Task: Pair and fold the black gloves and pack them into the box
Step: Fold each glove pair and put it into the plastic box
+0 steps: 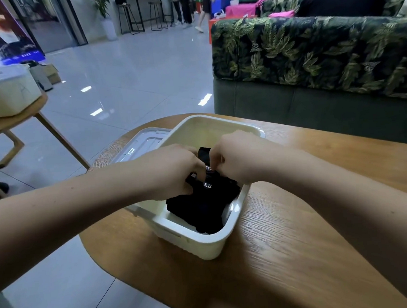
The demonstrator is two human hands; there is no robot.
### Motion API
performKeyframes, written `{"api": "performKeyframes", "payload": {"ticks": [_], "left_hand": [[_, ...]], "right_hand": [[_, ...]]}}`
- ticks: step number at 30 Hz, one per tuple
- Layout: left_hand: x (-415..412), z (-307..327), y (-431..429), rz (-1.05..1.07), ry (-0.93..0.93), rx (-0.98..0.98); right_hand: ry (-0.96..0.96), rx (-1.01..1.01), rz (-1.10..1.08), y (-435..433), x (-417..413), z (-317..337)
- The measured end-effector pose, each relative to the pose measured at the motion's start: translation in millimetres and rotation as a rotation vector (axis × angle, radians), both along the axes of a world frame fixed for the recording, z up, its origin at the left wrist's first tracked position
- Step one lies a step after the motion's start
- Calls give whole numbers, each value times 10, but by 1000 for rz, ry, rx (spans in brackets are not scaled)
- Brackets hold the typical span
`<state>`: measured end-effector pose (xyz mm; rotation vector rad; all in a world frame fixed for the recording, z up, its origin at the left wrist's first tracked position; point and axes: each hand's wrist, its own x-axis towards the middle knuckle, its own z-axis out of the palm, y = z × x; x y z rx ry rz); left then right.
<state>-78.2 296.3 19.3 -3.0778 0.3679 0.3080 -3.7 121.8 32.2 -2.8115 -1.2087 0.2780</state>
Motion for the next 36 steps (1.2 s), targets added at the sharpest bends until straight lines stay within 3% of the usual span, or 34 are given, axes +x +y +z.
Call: {"api": "performKeyframes", "payload": {"ticks": [8,18,25,29,36], "left_hand": [[-68,-3,-83,-40,118,6],[-195,461,-104,94,-101,-152],[-442,665,-667,64,-167,-584],[-535,541,-1161,0,-210,-678],[-666,36,-2074,39,-57,-844]], "right_hand": [[17,296,-75,-114,73,-104],[15,756,-151,-818,-205,80],[14,843,-294,-1604,-610,30],[4,821,-400,-2115,-920,-88],[4,794,-661,-2946,-1336,-486]]}}
